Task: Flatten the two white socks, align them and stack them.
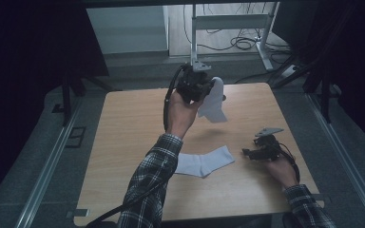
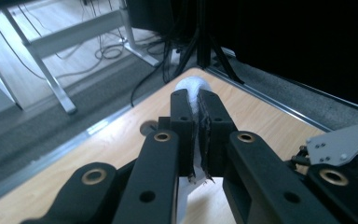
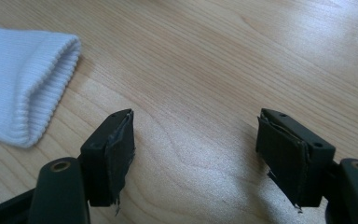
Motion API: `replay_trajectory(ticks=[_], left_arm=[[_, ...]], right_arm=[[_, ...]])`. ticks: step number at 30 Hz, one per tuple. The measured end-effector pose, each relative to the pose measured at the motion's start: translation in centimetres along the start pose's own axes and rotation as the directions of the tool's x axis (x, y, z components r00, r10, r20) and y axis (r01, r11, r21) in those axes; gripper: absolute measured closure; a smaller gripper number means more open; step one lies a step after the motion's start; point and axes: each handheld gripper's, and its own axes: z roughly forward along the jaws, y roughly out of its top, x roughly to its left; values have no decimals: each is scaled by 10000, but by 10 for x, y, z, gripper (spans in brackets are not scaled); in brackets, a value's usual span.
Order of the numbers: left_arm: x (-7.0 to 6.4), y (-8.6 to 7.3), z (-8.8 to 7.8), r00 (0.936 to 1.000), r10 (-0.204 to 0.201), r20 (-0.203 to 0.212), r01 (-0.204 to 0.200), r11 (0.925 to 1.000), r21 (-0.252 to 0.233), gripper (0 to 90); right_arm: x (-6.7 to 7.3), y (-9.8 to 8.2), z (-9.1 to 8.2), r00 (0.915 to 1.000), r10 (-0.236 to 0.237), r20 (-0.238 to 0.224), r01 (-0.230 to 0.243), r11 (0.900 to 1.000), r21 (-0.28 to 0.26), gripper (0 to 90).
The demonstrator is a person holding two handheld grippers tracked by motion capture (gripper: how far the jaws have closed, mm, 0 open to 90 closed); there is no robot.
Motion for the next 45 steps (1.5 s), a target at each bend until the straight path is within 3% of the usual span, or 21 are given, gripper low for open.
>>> replay_trajectory(ticks=[4,7,12,19,22,25,28,34,40,45], left_arm=[[1,3,7,9998,-98,-151,101,9997,213,856],[2,-3,19,9997,-252,-3,252,9992,305,856],[-8,-6,30,9995,-68,306,55,9990,440,856],[-31,6,18,9976,344,599,-353,9993,146,856],[-34,8,14,9980,506,375,-514,9984,219,855],[-25,3,22,9990,435,92,-439,9977,514,855],[-7,-15,42,9994,85,-325,-49,9940,1093,854],[25,-61,67,9939,-249,-1072,482,9742,2205,853],[46,-98,70,9863,-153,-1642,629,9552,2891,850],[58,-118,67,9825,-305,-1838,874,9466,3103,848]], right_arm=[[0,0,0,10000,-12,7,12,10000,9,281],[0,0,0,10000,-63,-18,63,10000,26,281],[0,0,0,10000,-87,-38,87,10000,3,281],[0,0,0,10000,-62,-35,62,10000,9,281],[1,0,0,10000,-30,-31,30,10000,-6,281],[1,0,0,10000,-38,0,38,10000,11,281],[1,0,1,10000,-73,-27,73,10000,4,281],[0,0,1,9999,-139,-62,139,9999,-17,281],[0,0,1,9999,-110,-61,109,9999,-36,280],[1,0,1,10000,-78,-47,78,10000,-53,279]])
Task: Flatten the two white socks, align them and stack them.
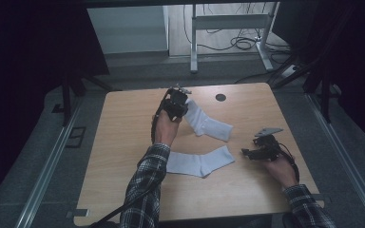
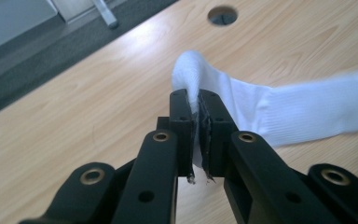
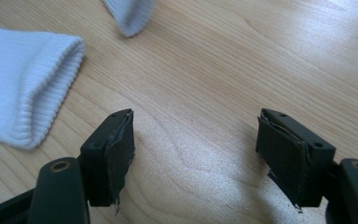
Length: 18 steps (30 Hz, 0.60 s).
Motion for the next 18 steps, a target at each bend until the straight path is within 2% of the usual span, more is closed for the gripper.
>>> replay_trajectory(ticks=[6,7,8,18], left_arm=[[15,-26,8,9994,-327,-77,329,9990,313,842],[15,-26,8,9994,-327,-77,329,9990,313,839],[19,-35,10,9992,-402,-65,405,9983,423,837],[36,-85,28,9949,-1000,157,979,9902,996,818]], right_arm=[[0,0,0,10000,-11,15,11,10000,-11,279],[0,0,0,10000,-9,16,9,10000,-8,278],[0,0,0,10000,-2,19,2,10000,-5,278],[0,0,0,10000,32,45,-32,10000,-1,279]])
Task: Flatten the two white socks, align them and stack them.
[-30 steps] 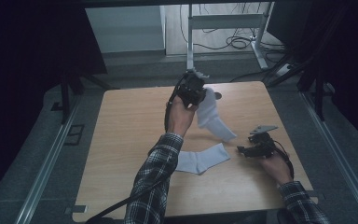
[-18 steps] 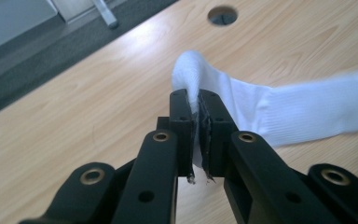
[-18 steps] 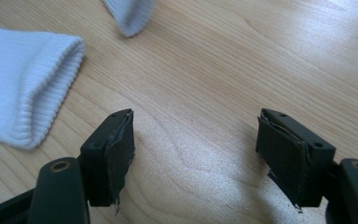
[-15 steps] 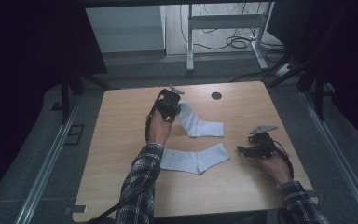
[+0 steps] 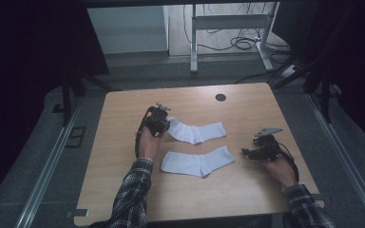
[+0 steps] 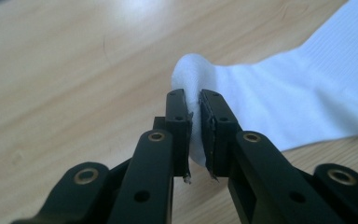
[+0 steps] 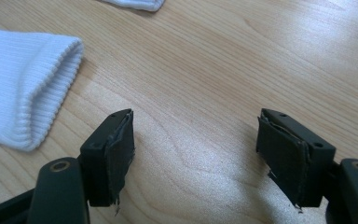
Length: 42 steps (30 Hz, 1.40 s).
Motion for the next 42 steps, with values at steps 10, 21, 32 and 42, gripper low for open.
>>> replay_trajectory(ticks=[10,21,32,42], left_arm=[[10,-41,22,9988,-455,179,452,9988,198,765],[17,-54,28,9953,-893,364,915,9938,-635,629],[21,-69,29,9928,-963,708,1056,9842,-1419,553],[20,-73,25,9932,-812,838,924,9858,-1400,514]], right_arm=[[1,2,-1,10000,45,13,-45,9997,232,303],[5,7,-1,9990,343,298,-360,9975,603,303],[7,23,-4,9981,558,-273,-551,9982,253,413],[15,59,8,9990,119,-426,-128,9997,-207,481]])
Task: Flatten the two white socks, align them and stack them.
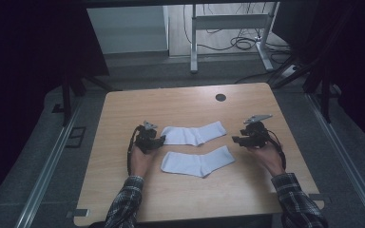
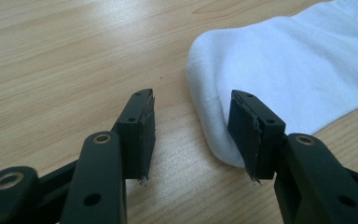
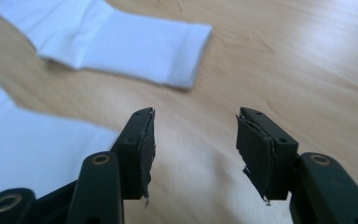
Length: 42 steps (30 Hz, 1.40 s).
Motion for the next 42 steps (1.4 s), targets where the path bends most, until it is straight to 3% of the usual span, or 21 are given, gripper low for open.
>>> replay_trajectory(ticks=[10,20,23,31,35,42], left_arm=[[0,-1,-1,10000,47,62,-47,10000,7,513],[0,-1,-1,10000,48,60,-48,10000,7,512],[0,-1,-1,9999,22,116,-22,10000,-31,532],[0,-1,-2,9979,174,617,-170,9998,-58,734],[-1,-1,-1,9964,-59,849,63,10000,-51,837],[2,0,0,9932,-543,1028,551,9985,-48,854]], right_arm=[[3,23,37,9999,138,-56,-137,9999,80,580],[0,27,64,9999,112,27,-112,9996,242,611],[1,26,66,10000,34,-41,-33,9997,256,676],[6,26,67,9999,-103,-68,105,9992,390,781],[8,26,66,9999,-88,-56,90,9990,428,796],[8,27,61,9997,-244,35,242,9988,430,804]])
